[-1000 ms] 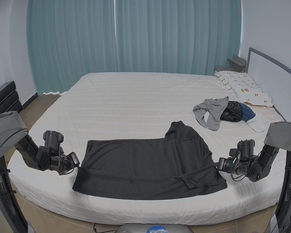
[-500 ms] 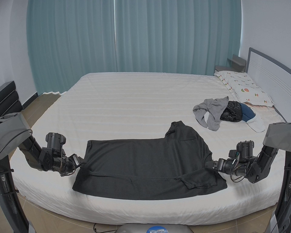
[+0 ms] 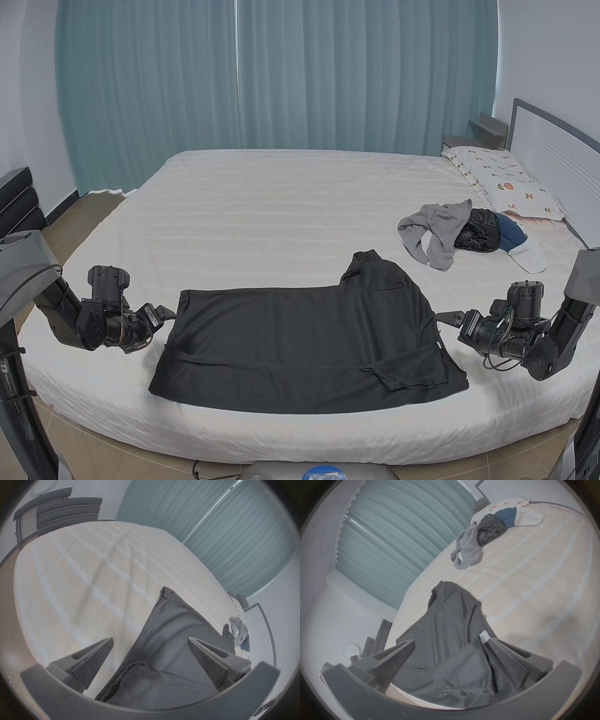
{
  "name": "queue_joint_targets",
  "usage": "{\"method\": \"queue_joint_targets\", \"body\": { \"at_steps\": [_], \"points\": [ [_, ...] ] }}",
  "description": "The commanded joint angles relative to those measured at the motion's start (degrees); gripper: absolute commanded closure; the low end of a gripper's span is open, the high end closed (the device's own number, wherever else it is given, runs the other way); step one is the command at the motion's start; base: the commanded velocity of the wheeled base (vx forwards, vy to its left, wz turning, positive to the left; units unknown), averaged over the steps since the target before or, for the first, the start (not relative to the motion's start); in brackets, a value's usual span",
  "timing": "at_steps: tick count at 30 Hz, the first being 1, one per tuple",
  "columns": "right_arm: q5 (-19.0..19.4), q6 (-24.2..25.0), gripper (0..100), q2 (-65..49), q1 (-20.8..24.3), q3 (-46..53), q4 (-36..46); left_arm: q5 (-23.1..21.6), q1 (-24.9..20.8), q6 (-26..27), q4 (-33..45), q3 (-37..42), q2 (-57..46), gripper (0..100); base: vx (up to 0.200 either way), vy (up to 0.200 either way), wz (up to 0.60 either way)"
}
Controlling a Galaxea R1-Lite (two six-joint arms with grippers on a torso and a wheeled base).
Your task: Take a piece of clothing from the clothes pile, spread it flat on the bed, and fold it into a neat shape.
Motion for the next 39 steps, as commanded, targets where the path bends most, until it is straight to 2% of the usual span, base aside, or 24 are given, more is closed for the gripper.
{"method": "queue_joint_targets", "body": {
  "at_steps": [1, 7, 16, 25, 28, 32, 39],
  "points": [
    [-0.1, 0.6, 0, 1.1, -0.1, 1.2, -2.5, -0.3, 0.2, -0.2, -0.2, 0.0, -0.3, 0, 0.0, 0.0, 0.0],
    [-0.1, 0.6, 0, 1.9, -0.1, 1.4, -3.5, -0.5, 0.0, -0.8, 0.1, 0.0, -0.1, 0, 0.0, 0.0, 0.0],
    [-0.1, 0.5, 0, 1.9, 0.4, 2.1, -3.5, -0.3, -0.3, -1.8, 0.2, 0.1, -0.4, 0, 0.0, -0.2, 0.0],
    [-0.1, 0.5, 0, 2.0, 0.5, 2.1, -3.5, 0.0, 0.1, -3.0, 0.3, -1.1, -0.1, 0, 0.0, 0.0, 0.0],
    [-0.1, 0.4, 0, 2.0, 0.8, 2.2, -3.5, 0.0, 0.4, -3.2, 0.3, -1.2, -0.2, 0, 0.2, 0.0, 0.0],
    [-0.1, 0.3, 0, 1.9, 0.9, 2.5, -3.5, 0.2, 0.4, -3.1, 0.3, -1.2, -0.6, 0, 0.0, 0.0, 0.0],
    [-0.1, 0.2, 0, 2.1, 1.7, 2.9, -3.5, 0.0, 2.6, -2.8, 1.4, -3.6, -1.9, 0, 0.0, 0.0, 0.0]
  ]
}}
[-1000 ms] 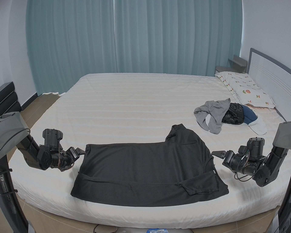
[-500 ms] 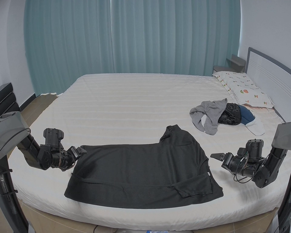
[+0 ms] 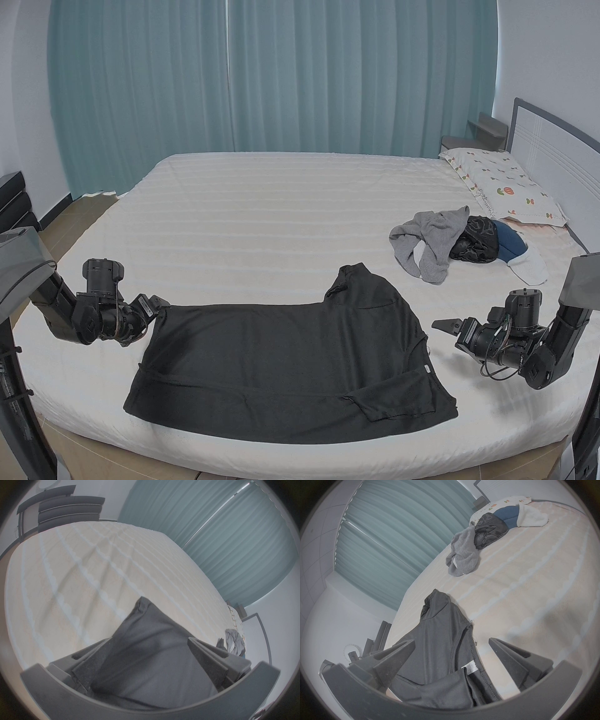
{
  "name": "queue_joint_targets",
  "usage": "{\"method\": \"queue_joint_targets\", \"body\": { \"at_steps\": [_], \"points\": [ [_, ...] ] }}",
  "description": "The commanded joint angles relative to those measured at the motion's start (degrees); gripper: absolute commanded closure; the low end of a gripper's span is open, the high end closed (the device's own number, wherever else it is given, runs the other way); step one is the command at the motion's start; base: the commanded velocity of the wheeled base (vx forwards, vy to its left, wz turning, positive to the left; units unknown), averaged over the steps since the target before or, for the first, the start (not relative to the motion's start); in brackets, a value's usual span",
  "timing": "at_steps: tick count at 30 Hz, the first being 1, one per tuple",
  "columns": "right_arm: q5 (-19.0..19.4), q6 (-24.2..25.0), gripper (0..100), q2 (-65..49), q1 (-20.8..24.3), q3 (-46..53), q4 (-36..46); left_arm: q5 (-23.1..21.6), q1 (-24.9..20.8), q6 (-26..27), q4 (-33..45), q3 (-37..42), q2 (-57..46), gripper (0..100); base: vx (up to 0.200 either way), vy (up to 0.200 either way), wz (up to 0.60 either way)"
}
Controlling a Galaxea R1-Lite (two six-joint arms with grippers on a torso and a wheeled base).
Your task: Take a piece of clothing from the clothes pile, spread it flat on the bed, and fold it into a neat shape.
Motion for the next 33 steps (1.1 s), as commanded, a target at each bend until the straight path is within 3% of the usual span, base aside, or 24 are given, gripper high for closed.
{"method": "queue_joint_targets", "body": {
  "at_steps": [1, 8, 13, 20, 33],
  "points": [
    [0.0, 0.0, 0, 0.2, 0.6, 0.2, 0.0, -0.1, 0.6, 0.1, 1.1, -1.9, -0.5, 0, 0.0, 0.0, 0.0],
    [-0.1, -0.1, 0, 0.9, 0.8, 0.2, -0.2, -2.0, 0.6, 1.8, 8.6, -10.9, 3.4, 0, 0.0, 0.0, 0.0],
    [-0.1, -0.2, 0, 1.2, 0.8, 0.3, -0.2, -3.2, 1.1, 3.6, 9.4, -16.5, 9.6, 0, 0.0, 0.0, 0.0],
    [0.0, -0.2, 0, 1.4, 1.2, 0.5, -0.2, -10.2, 2.5, 6.6, 9.6, -25.3, 16.0, 0, 0.0, 0.0, 0.0],
    [0.0, -0.1, 0, 1.6, 1.5, 1.2, -0.2, -10.2, 3.9, 9.7, 9.3, -28.7, 18.9, 0, 0.0, 0.0, 0.0]
  ]
}}
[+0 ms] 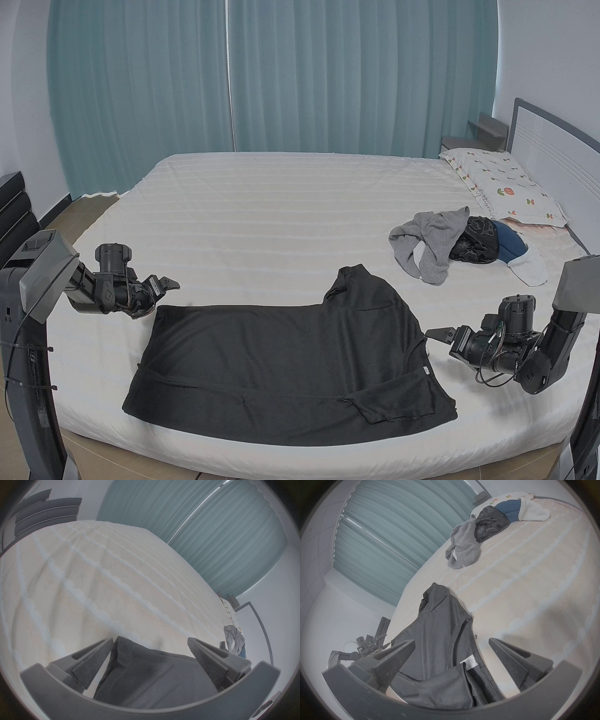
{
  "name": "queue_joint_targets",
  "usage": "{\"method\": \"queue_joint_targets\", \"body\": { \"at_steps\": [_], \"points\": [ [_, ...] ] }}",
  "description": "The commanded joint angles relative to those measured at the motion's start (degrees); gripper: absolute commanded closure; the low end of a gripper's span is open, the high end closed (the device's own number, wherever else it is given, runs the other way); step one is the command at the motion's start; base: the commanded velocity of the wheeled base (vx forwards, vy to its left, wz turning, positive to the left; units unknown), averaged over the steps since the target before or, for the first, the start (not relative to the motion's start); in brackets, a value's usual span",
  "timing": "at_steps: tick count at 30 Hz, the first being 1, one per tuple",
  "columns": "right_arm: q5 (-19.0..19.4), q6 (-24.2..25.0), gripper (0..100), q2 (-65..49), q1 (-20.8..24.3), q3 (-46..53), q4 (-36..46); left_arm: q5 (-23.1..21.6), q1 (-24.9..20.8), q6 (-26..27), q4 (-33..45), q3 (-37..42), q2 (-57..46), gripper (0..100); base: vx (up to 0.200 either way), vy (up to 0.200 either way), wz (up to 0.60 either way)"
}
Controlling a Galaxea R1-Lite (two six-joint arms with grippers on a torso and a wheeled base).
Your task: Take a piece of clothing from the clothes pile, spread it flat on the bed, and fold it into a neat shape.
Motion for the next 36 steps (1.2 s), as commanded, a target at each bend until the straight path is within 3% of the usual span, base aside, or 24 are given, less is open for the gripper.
{"method": "queue_joint_targets", "body": {
  "at_steps": [1, 7, 8, 22, 28, 32, 36],
  "points": [
    [0.1, 0.0, 0, 0.1, -0.1, 0.3, 0.0, 0.0, 0.3, 0.0, 0.0, -0.4, 1.2, 0, 0.0, 0.0, 0.0],
    [0.1, -0.1, 0, 0.9, 0.1, 0.5, -0.1, 0.3, 0.2, 0.1, -0.1, -1.9, 3.2, 0, 0.0, 0.0, 0.0],
    [0.1, -0.1, 0, 0.9, 0.1, 0.5, -0.1, 0.3, 0.2, 0.1, -0.1, -1.9, 3.2, 100, 0.0, 0.0, 0.0],
    [-0.5, -0.4, 0, 1.6, 1.2, -0.7, 0.0, 1.9, 1.4, -1.1, 0.1, -3.6, 4.5, 100, 0.0, 0.0, 0.0],
    [-5.7, -3.7, 0, 2.4, 3.2, -9.9, 4.7, 2.5, 1.4, -8.0, 0.2, -3.0, 1.5, 100, 0.0, 0.0, 0.0],
    [-5.9, -7.9, 0, 4.9, 4.3, -17.3, 9.8, 3.4, 1.5, -8.3, 0.2, -1.9, 0.6, 100, 0.0, 0.0, 0.0],
    [-6.2, -9.0, 0, 9.2, 5.0, -25.0, 11.5, 4.3, 1.8, -8.3, 0.2, -1.5, 0.2, 100, 0.0, 0.0, 0.0]
  ]
}}
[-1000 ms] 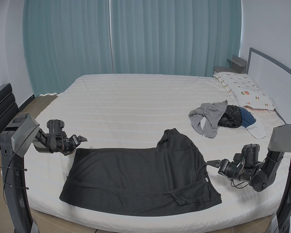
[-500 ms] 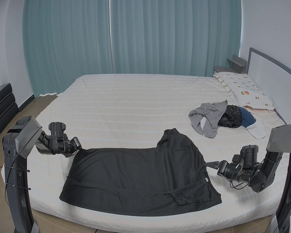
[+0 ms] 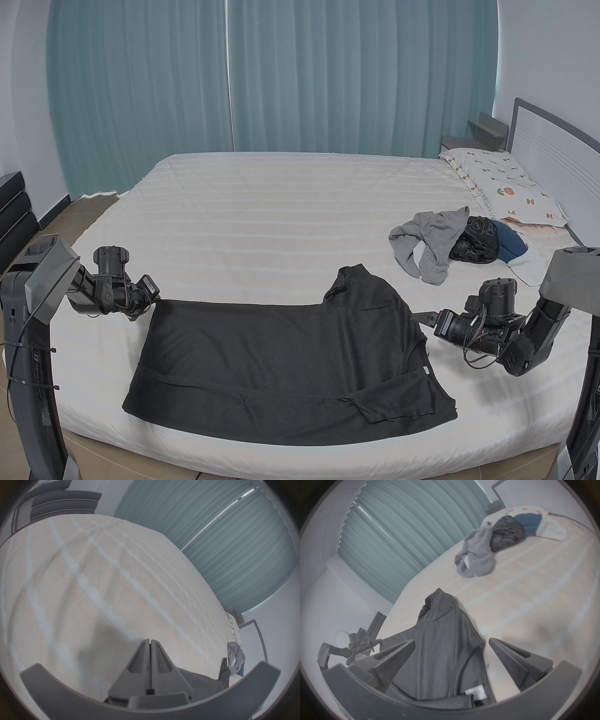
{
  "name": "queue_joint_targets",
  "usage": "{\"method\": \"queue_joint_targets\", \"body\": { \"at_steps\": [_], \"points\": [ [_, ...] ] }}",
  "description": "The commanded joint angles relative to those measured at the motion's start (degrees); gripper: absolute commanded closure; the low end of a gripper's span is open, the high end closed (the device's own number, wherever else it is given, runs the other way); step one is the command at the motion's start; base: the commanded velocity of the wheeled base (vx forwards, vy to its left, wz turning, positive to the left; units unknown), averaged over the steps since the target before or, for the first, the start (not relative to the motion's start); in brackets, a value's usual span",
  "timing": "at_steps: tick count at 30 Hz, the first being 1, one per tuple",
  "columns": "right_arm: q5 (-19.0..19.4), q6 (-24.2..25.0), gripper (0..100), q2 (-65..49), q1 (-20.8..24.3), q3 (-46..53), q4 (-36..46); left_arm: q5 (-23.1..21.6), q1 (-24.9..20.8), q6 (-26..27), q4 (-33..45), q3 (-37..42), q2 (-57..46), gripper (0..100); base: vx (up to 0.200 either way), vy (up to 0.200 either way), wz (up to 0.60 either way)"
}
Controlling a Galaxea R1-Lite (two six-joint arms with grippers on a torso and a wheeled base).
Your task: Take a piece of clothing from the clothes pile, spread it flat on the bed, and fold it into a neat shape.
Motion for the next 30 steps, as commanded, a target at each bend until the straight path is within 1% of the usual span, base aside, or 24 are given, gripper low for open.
{"method": "queue_joint_targets", "body": {
  "at_steps": [1, 5, 7, 8, 9, 11, 13, 19, 20, 23, 24, 28, 29, 30],
  "points": [
    [-0.7, -2.3, 0, 7.5, 1.5, -13.0, 5.5, 1.0, 0.5, -0.6, 0.1, 1.1, -1.9, 100, 0.0, 0.0, 0.0],
    [-0.5, -3.4, 0, 10.6, 1.5, -21.6, 12.6, 1.0, 0.5, -0.7, 0.1, 2.0, -2.1, 100, 0.0, 0.0, 0.0],
    [0.0, -5.5, 0, 13.0, 1.4, -27.9, 17.2, 1.0, 0.5, -0.8, 0.1, 2.3, -1.9, 100, 0.0, 0.0, 0.0],
    [0.0, -6.1, 0, 13.4, 1.3, -28.9, 18.0, 1.0, 0.5, -0.8, 0.1, 2.3, -1.9, 100, 0.0, 0.0, 0.0],
    [0.0, -7.7, 0, 14.7, 1.1, -31.9, 19.9, 0.9, 0.7, -0.8, 0.1, 2.4, -2.0, 100, 0.0, 0.0, 0.0],
    [0.1, -9.2, 0, 16.7, 0.9, -36.2, 22.7, 0.9, 0.8, -0.8, 0.1, 2.4, -2.3, 100, 0.0, 0.0, 0.0],
    [0.3, -9.5, 0, 18.7, 0.9, -39.9, 24.3, 0.9, 0.8, -0.8, 0.1, 2.6, -2.3, 100, 0.0, 0.0, 0.0],
    [0.6, -9.9, 0, 23.2, 0.9, -46.7, 25.5, 0.9, 0.9, -0.8, 0.1, 3.0, -2.2, 100, 0.0, 0.0, 0.0],
    [1.2, -9.8, 0, 24.2, 0.8, -48.5, 26.0, 0.9, 0.9, -0.8, 0.1, 3.0, -2.2, 100, 0.0, 0.0, 0.0],
    [1.4, -9.8, 0, 24.4, 0.8, -48.9, 26.1, 0.9, 0.9, -0.8, 0.1, 3.0, -2.2, 100, 0.0, 0.0, 0.0],
    [2.4, -9.2, 0, 24.9, 0.4, -50.0, 25.9, 0.9, 0.9, -0.8, 0.1, 3.0, -2.1, 100, 0.0, 0.0, 0.0],
    [2.6, -8.5, 0, 25.5, 0.3, -50.7, 25.6, 0.9, 0.9, -0.8, 0.1, 3.0, -2.0, 100, 0.0, 0.0, 0.0],
    [2.6, -8.3, 100, 25.5, 0.3, -50.7, 25.6, 0.9, 0.9, -0.8, 0.1, 3.0, -2.0, 100, 0.0, 0.0, 0.0],
    [2.6, -7.6, 100, 25.4, 0.3, -50.9, 25.5, 0.8, 1.0, -0.8, 0.1, 3.0, -2.0, 100, 0.0, 0.0, 0.0]
  ]
}}
